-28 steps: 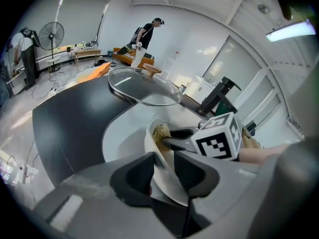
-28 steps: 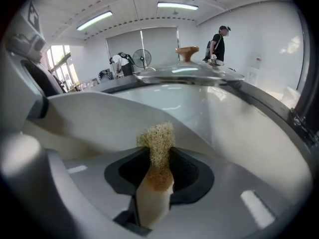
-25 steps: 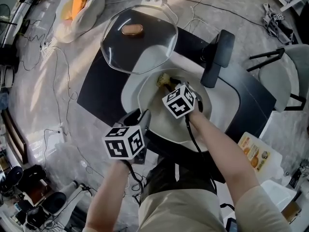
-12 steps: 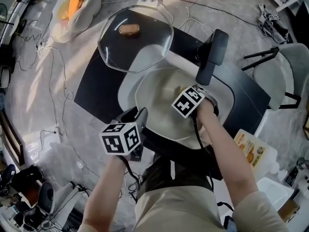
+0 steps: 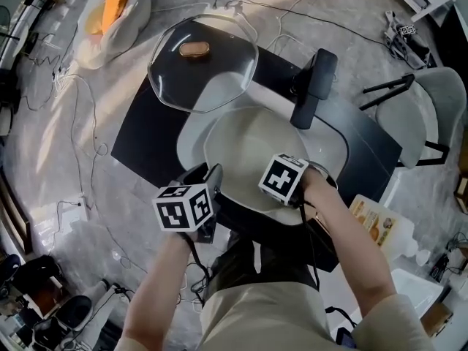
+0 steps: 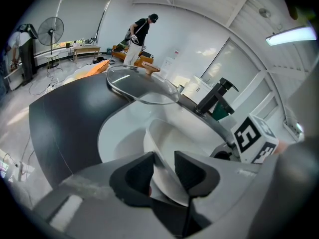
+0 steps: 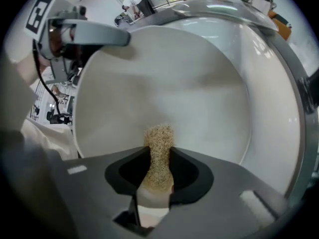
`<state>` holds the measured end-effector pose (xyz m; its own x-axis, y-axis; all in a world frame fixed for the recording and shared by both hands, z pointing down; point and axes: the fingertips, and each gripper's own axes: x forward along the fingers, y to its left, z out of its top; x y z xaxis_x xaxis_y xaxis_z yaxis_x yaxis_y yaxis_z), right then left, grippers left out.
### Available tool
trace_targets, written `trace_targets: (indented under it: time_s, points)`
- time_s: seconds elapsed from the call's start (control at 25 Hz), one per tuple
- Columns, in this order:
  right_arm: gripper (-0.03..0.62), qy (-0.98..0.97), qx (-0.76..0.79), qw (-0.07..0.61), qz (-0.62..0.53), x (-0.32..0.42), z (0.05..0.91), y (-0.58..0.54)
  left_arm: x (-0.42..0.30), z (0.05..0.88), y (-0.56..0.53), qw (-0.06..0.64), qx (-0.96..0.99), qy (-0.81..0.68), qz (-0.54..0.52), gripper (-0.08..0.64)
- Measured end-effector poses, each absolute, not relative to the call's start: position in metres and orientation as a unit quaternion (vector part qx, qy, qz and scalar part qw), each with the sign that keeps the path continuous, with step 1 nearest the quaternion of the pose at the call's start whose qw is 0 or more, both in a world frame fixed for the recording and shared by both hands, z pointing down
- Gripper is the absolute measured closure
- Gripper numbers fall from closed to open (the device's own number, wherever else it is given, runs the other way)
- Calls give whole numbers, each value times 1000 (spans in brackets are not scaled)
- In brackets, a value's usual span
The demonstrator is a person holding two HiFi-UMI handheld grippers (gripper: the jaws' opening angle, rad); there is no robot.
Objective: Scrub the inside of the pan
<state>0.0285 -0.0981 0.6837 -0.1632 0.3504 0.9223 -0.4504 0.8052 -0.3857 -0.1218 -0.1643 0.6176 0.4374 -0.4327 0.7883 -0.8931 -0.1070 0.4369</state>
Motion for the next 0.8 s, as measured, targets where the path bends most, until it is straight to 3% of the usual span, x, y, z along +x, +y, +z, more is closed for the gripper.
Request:
trace_targets:
  time_s: [0.24,0.56,0.8]
  points:
    - [470,-752,-22,599,275,-40,654,-77,-122,617,-165,479,702,-469,238,419]
    - [472,-833,101,465,282,-92,670,-136,-124,616,-165,482,698,-477,229,423]
    - [471,-851,183,426,249,-93,692,-183,-126,615,-164,478,697,-484,226,422]
